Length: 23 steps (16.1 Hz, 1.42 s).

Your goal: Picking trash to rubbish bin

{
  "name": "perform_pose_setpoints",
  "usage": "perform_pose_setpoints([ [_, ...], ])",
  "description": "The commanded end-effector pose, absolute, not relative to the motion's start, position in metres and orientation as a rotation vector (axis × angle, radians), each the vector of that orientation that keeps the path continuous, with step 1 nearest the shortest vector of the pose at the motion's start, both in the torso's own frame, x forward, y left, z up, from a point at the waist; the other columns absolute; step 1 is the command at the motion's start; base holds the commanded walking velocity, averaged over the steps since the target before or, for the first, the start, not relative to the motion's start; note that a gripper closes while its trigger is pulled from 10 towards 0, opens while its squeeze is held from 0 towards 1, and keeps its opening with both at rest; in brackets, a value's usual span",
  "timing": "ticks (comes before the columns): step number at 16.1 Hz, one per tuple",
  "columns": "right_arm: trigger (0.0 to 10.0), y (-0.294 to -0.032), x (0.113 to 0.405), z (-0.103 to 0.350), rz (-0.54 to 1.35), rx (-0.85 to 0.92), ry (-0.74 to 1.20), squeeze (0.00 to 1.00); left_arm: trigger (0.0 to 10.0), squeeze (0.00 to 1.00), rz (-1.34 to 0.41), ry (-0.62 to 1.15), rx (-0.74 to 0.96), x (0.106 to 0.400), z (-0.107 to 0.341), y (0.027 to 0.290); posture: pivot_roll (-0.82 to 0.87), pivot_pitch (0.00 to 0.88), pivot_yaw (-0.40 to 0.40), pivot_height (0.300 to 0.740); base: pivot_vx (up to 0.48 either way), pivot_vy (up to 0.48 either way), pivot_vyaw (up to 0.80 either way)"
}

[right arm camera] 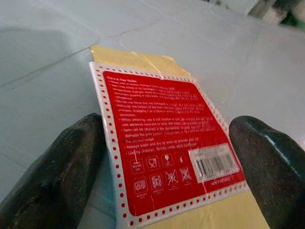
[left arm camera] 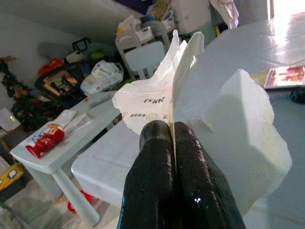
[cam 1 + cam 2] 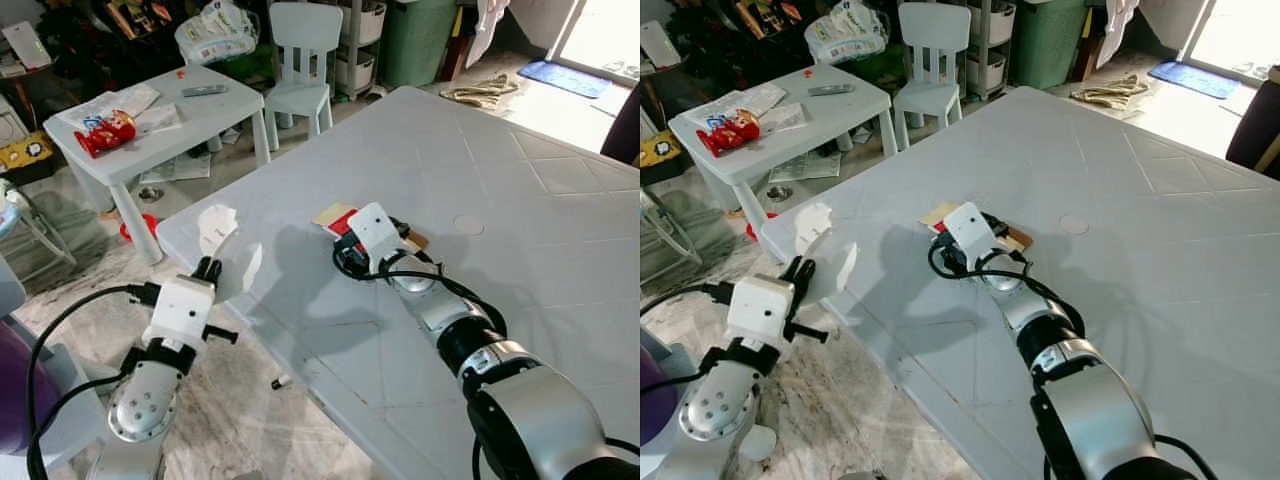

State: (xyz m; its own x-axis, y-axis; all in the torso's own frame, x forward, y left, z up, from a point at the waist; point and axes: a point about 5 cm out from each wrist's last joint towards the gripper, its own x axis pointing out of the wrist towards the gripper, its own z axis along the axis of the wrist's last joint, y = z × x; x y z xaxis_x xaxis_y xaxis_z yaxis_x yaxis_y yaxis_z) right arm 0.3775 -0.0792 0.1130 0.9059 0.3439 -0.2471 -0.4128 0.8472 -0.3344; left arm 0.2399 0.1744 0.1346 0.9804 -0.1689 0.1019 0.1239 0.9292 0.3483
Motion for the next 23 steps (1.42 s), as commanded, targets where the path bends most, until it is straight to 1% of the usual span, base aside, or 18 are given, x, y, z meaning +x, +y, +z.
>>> perform_pose_setpoints([
  [1,2.8,-0.084,0.373,0.099,0.390,-0.364,0.273,0.00,0.0,0.00,-0.172,-0.141,0.335,0.239,0.138,0.170,0.31,0.078,-0.025,0.740,0.000,0.000,0.00],
  [2,0.0,-0.085,0.372,0.096,0.384,-0.324,0.295,0.00,0.0,0.00,-0.175,-0.140,0.333,0.239,0.138,0.169,0.31,0.078,-0.026,0.740,0.000,0.000,0.00],
  [5,0.0,-0.084,0.370,0.091,0.377,-0.241,0.337,0.00,0.0,0.00,-0.178,-0.137,0.327,0.239,0.138,0.169,0.31,0.078,-0.027,0.740,0.000,0.000,0.00],
  [8,0.0,-0.085,0.368,0.088,0.375,-0.206,0.348,0.00,0.0,0.00,-0.180,-0.136,0.323,0.240,0.139,0.169,0.31,0.075,-0.029,0.740,0.000,0.000,0.00],
  [15,0.0,-0.094,0.366,0.082,0.355,-0.167,0.370,0.00,0.0,0.00,-0.194,-0.141,0.318,0.244,0.140,0.169,0.30,0.070,-0.023,0.740,0.000,0.000,0.00],
  [23,0.0,-0.096,0.363,0.077,0.354,-0.155,0.378,0.00,0.0,0.00,-0.203,-0.148,0.314,0.249,0.142,0.167,0.29,0.064,-0.021,0.740,0.000,0.000,0.00],
])
